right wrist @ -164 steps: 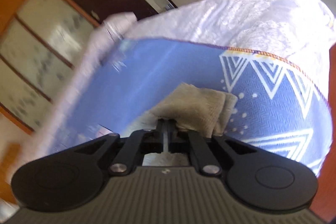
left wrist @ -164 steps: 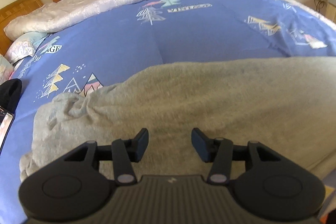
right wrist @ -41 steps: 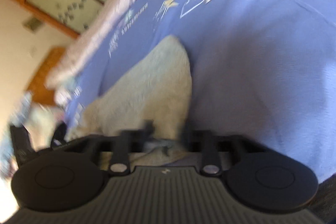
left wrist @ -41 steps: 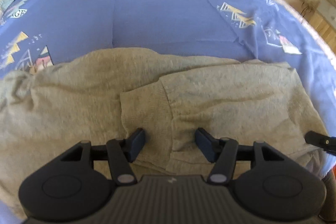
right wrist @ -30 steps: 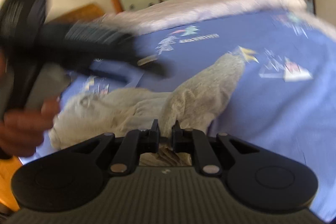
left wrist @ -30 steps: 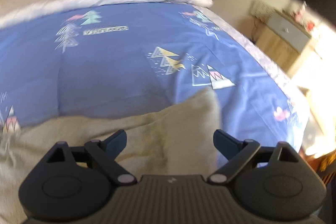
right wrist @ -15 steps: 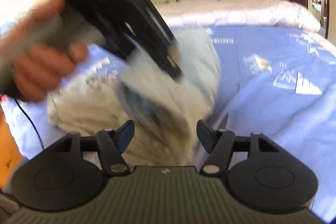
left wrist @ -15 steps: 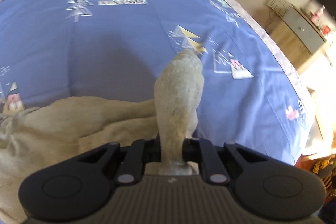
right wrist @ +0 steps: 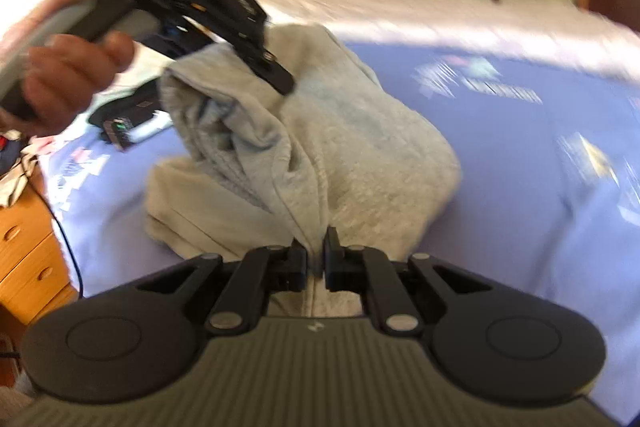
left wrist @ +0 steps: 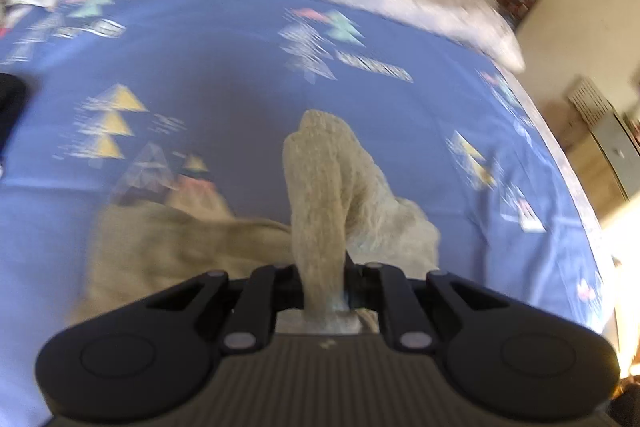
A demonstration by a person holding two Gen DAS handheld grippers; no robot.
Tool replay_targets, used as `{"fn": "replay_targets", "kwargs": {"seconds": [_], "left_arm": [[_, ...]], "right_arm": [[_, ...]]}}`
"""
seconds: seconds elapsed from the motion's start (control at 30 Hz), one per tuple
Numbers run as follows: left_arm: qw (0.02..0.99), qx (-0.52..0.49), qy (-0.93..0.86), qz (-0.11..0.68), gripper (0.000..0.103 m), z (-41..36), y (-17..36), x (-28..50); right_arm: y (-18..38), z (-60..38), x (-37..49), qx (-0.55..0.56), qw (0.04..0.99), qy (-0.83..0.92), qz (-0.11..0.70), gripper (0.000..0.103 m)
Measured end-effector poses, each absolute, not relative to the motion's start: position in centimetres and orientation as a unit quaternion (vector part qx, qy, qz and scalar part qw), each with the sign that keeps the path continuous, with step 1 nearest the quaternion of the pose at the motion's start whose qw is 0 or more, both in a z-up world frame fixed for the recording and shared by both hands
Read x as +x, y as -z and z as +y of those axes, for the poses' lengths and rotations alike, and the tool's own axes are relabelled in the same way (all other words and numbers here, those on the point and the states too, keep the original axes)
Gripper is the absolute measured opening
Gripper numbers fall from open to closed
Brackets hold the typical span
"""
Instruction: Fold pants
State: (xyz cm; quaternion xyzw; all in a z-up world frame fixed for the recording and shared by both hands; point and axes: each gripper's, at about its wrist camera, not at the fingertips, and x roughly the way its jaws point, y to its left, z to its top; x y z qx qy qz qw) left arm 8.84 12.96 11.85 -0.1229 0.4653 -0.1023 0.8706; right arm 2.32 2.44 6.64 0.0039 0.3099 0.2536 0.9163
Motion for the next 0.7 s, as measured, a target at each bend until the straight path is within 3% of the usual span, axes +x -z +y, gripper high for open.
{"fn": "replay_targets", "kwargs": {"seconds": [0.17, 0.23, 0.27, 0.3, 0.47, 0.7], "left_arm": [[0.880, -0.122, 0.041, 0.457, 0.012, 19.0, -11.7, 8.5], [0.875, -0.117, 0.013, 0.469, 0.021, 21.0, -9.8, 8.7], [0.871, -0.116, -0.004, 0.477, 0.044, 21.8, -8.6, 8.8], [0.866, -0.118, -0.025, 0.485, 0.056, 22.9, -7.4, 8.9], [0.844, -0.200, -0.047, 0.495, 0.056, 27.6, -3.3, 6.9], [0.854, -0.230, -0.018, 0.465, 0.060, 27.7, -2.9, 4.0]], "right_arm": [[-7.7, 8.3, 4.2, -0.028, 0.902, -0.312, 0.298, 0.014], [-7.0, 10.1, 5.1, -0.047, 0.890, -0.337, 0.302, 0.016], [-6.6, 11.3, 5.4, -0.058, 0.878, -0.355, 0.316, 0.033], [-5.9, 12.0, 5.6, -0.063, 0.870, -0.363, 0.328, 0.048], [-5.5, 11.2, 4.9, -0.045, 0.859, -0.375, 0.345, 0.048], [-5.9, 7.0, 4.8, 0.018, 0.866, -0.347, 0.360, 0.048]]}}
